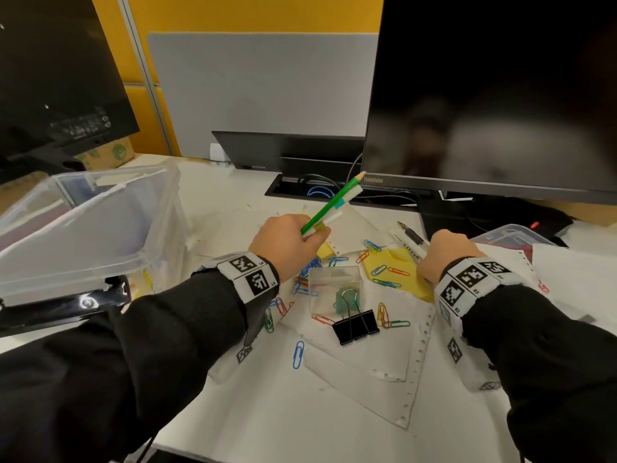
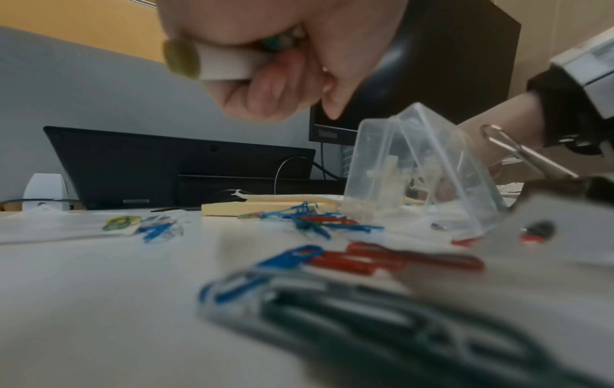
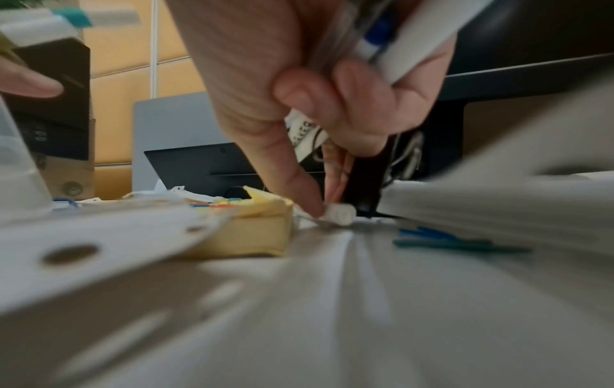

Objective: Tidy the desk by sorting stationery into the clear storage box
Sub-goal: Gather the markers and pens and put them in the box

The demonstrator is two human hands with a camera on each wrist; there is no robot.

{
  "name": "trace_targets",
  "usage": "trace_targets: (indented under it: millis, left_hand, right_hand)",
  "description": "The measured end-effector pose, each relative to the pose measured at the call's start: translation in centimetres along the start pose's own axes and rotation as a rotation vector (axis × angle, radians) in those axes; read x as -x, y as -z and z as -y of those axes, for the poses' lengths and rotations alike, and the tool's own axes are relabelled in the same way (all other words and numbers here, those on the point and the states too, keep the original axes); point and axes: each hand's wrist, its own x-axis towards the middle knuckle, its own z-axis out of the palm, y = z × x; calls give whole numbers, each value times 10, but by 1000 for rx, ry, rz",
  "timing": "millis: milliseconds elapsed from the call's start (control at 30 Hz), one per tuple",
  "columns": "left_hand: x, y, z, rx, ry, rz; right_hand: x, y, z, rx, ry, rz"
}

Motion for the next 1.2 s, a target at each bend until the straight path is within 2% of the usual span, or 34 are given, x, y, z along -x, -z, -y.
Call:
trace_targets:
  millis: [100,200,267,367,467,600,767,867,933,1000,1100,1200]
  left_hand:
    - [4,1,-4,57,-109,4]
    - [6,0,-7,46,-208,33]
    - [6,0,-8,15,-275,29]
    - [8,-2,-12,5,-378,1]
    - [10,-3,-16,-8,-413,11]
    - [12,-4,-19,-15,-448,135]
    - [13,-4,-19,-107,-438,215]
    - [16,-2,-22,-180,-434,236]
    - [17,3,-23,-20,-370,237]
    - [19,11,-29,233,-235,247]
    - [25,18,-47,657,-5,370]
    - [37,7,-68,696,14,501]
  right_hand:
    - [11,5,-3,-75,-4,-42]
    - [25,10,-9,-81,48,-151]
    - [35,12,-13,-91,147,-247]
    - [47,11,-17,-251,336,-346]
    - [51,5,-14,-379,493,-332]
    - [48,3,-11,-513,597,-332]
    - [51,2,-7,-631,657,-350]
    - [55,5,-2,-777,638,-331]
    - [60,11,0,-924,596,-338]
    - [66,17,1,-1042,527,-333]
    - [72,18,10,-1232,435,-131]
    - [73,14,22,-1398,369,62]
